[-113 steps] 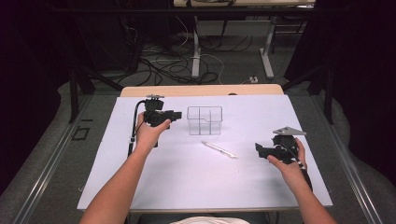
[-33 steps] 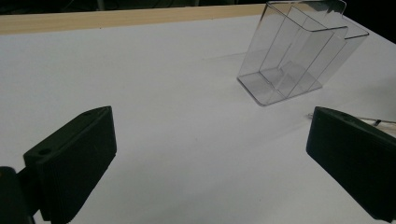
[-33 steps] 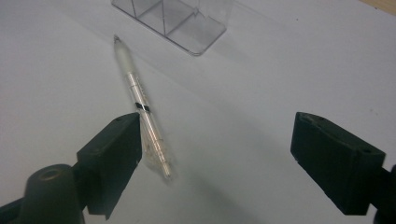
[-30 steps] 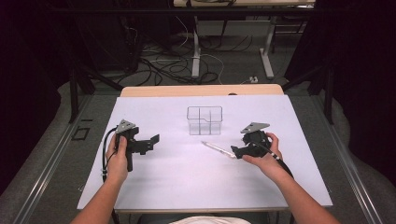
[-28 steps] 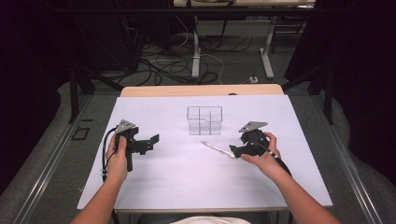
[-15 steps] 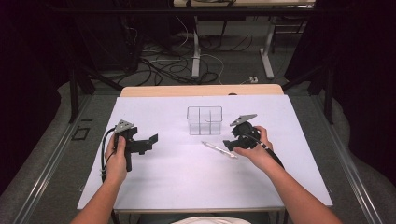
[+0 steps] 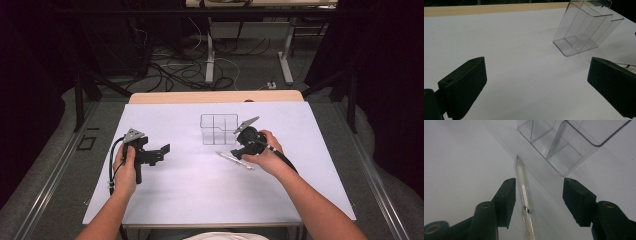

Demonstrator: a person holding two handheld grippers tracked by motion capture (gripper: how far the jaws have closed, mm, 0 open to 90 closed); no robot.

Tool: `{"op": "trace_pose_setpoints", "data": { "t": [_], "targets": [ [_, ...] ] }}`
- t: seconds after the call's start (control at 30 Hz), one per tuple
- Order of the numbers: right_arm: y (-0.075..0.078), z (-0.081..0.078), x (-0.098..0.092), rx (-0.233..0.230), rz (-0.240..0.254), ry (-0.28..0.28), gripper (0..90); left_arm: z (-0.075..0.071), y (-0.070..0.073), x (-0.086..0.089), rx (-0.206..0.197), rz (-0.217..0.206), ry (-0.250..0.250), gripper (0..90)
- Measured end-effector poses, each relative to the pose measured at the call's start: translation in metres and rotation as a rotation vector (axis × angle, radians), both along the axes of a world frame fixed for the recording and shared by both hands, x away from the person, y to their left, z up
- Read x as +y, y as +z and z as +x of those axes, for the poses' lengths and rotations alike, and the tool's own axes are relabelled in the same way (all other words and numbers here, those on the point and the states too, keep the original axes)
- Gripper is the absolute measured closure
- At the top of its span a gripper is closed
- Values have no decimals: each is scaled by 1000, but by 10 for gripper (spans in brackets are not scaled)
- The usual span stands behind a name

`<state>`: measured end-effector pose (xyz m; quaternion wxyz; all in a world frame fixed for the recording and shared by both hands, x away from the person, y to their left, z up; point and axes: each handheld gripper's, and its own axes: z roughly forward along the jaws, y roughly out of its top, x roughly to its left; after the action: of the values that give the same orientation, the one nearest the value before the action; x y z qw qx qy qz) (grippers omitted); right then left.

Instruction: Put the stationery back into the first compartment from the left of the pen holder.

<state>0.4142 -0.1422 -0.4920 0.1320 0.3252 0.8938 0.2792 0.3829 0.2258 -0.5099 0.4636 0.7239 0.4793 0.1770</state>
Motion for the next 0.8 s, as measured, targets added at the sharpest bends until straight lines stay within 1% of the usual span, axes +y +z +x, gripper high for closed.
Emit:
{"op": "trace_pose_setpoints", "data": {
  "t": [0.03,0.07,0.1,0.13,0.17,0.2,0.23,0.33,0.37,0.4,0.47,0.5,0.53,0.6,0.73,0.8],
  "targets": [
    [-1,1,2,1,5,5,472,0,0,0,-1,0,0,24],
    [-1,1,5,14,-3,14,479,0,0,0,-2,-1,4,24],
    [-1,2,7,8,-6,18,488,0,0,1,-1,1,3,24],
    [-2,2,10,20,-10,15,493,0,0,1,3,2,-2,24],
    [-2,3,11,28,-24,32,498,0,0,1,-1,0,3,25],
    [-3,4,14,32,-30,41,503,0,0,1,5,3,-2,25],
    [-3,5,15,37,-48,53,510,0,0,1,5,2,-2,25],
    [-6,8,21,57,-75,71,545,0,-1,1,0,-3,7,26],
    [-6,9,22,64,-83,76,557,0,-1,2,7,-3,1,26],
    [-7,10,24,73,-89,79,566,0,-1,1,1,-5,7,26],
    [-9,12,27,77,-96,83,583,0,-2,2,4,0,2,27],
    [-9,11,29,99,-96,63,593,1,-3,1,-3,-2,7,28],
    [-10,13,31,91,-107,86,603,0,-3,0,6,-1,4,29],
    [-11,15,33,90,-125,96,614,0,-3,0,3,3,5,29],
    [-14,16,39,107,-137,114,655,0,-3,1,8,1,2,29],
    [-16,17,41,114,-145,121,661,1,-3,1,1,1,7,31]
  ]
}}
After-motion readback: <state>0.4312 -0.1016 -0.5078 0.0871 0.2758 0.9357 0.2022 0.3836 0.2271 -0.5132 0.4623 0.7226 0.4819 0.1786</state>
